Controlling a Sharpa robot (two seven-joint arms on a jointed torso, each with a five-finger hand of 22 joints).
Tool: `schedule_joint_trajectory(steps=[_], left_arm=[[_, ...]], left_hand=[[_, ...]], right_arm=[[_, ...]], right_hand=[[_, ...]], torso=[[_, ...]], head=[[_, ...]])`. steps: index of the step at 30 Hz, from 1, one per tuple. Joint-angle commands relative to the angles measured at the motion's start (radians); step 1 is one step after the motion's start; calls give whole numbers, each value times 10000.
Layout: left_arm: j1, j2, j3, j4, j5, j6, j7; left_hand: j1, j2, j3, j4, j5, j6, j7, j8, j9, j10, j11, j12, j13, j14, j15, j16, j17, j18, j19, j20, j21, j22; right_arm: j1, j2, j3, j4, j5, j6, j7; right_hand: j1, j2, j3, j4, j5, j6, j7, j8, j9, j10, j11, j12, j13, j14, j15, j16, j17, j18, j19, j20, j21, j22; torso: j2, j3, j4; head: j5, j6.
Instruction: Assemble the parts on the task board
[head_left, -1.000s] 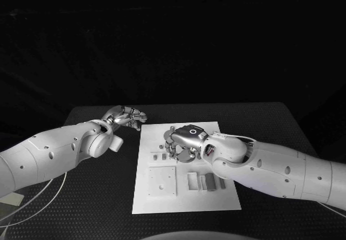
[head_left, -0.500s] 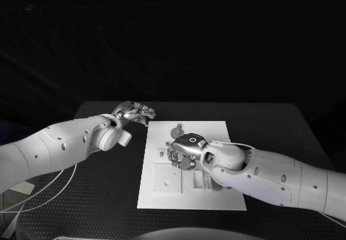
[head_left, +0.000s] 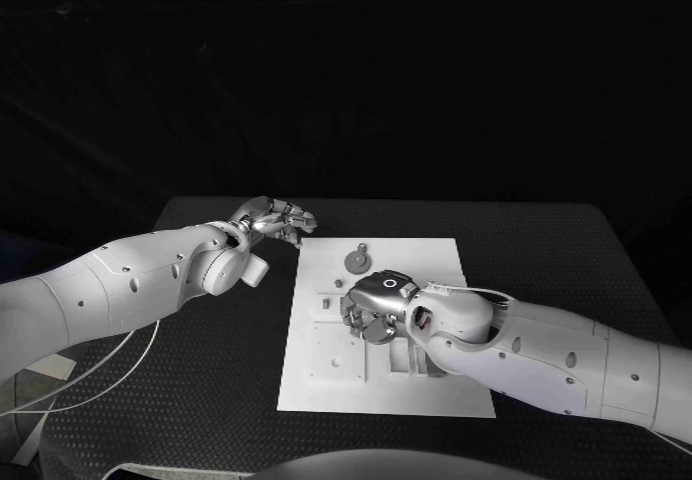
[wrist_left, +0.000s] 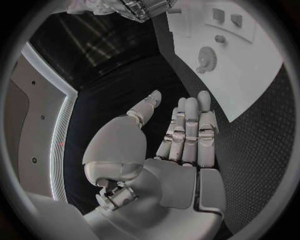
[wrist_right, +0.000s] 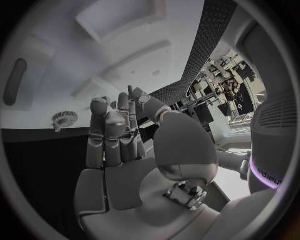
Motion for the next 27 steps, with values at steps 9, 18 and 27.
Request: schedule_joint_trajectory(steps=[9,18,27], left_arm=[[25,14,10,18,59,156,43],[25,15,10,19,59,158,40],[25,12,10,13,59,162,28]], left_hand=[[-94,-21,-49,19,-55,-29,75,-42,17,-93,21,59,-5,93,-15,-50,-5,203,105,-8,-63,-10],[-97,-22,-50,20,-55,-31,75,-39,19,-98,21,66,-5,93,-14,-51,-5,204,107,-7,-66,-9],[-100,-25,-51,20,-55,-34,76,-36,21,-104,21,73,-5,91,-14,-52,-4,204,107,-6,-72,-9]], right_arm=[[-53,63,-203,-135,-148,256,32],[-107,104,-223,-158,-159,252,32],[-112,124,-229,-185,-167,334,13]], right_hand=[[22,110,66,2,43,12,41,29,16,52,27,-75,28,-165,-133,69,-18,305,-14,-78,72,222],[18,117,66,2,43,10,41,27,20,51,28,-81,39,-168,-133,70,-22,305,-18,-78,75,221],[13,121,64,1,43,7,42,25,26,51,29,-87,52,-171,-132,72,-26,304,-22,-78,78,220]], torso=[[-2,-4,1],[-8,-7,-3],[-6,-6,-1]], head=[[18,-34],[29,-43],[60,-61]])
